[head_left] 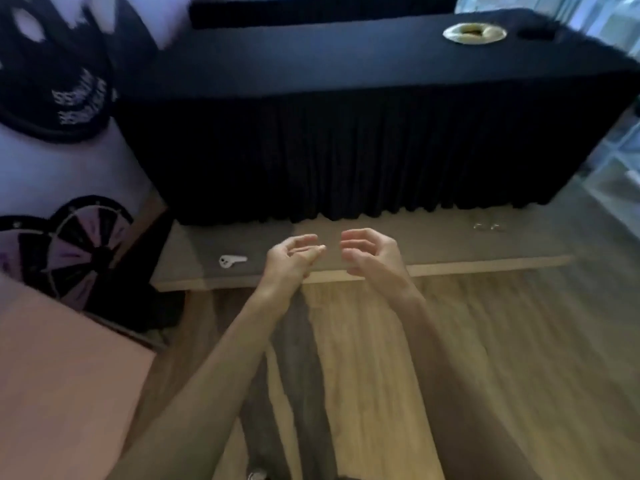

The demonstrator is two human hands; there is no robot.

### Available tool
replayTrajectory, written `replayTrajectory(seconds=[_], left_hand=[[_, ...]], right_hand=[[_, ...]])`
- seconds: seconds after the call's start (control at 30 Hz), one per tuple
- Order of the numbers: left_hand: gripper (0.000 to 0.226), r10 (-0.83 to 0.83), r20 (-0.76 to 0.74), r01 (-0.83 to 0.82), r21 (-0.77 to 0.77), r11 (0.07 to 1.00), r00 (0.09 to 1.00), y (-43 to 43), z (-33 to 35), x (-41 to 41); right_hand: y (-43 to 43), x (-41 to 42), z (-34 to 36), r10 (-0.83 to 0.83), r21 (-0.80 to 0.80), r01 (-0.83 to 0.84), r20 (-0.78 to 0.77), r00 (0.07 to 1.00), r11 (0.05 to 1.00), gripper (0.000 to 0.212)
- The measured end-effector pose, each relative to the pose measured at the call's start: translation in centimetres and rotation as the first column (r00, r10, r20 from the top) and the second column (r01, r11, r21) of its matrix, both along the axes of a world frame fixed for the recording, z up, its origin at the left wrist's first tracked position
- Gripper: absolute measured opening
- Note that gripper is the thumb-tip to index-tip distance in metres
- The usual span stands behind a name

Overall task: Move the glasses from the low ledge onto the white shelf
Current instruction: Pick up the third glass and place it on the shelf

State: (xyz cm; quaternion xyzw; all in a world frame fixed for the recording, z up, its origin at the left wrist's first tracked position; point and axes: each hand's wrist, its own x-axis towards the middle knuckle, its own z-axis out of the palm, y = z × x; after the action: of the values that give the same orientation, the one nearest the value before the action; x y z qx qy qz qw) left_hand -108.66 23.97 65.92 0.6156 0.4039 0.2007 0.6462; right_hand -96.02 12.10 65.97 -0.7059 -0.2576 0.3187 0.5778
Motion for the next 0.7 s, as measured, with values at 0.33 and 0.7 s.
replayTrajectory(seconds=[0.33,0.7], left_hand=[[0.037,-0.342,-0.045,0.326,-0.213,0.921,0.939,-2.2,-3.4,19.1],[0.039,-0.562,-0.042,0.522,-0.32,0.791,0.826,-0.8,-5.5,39.4]], right_hand=[[-4.7,13.5,-3.2,-0.385,-0.103,0.379,-0.047,0.922,0.92,0.023],[-4.7,29.0,-5.4,-0.655,-0.163,0.645,-0.013,0.756,0.747,0.007]])
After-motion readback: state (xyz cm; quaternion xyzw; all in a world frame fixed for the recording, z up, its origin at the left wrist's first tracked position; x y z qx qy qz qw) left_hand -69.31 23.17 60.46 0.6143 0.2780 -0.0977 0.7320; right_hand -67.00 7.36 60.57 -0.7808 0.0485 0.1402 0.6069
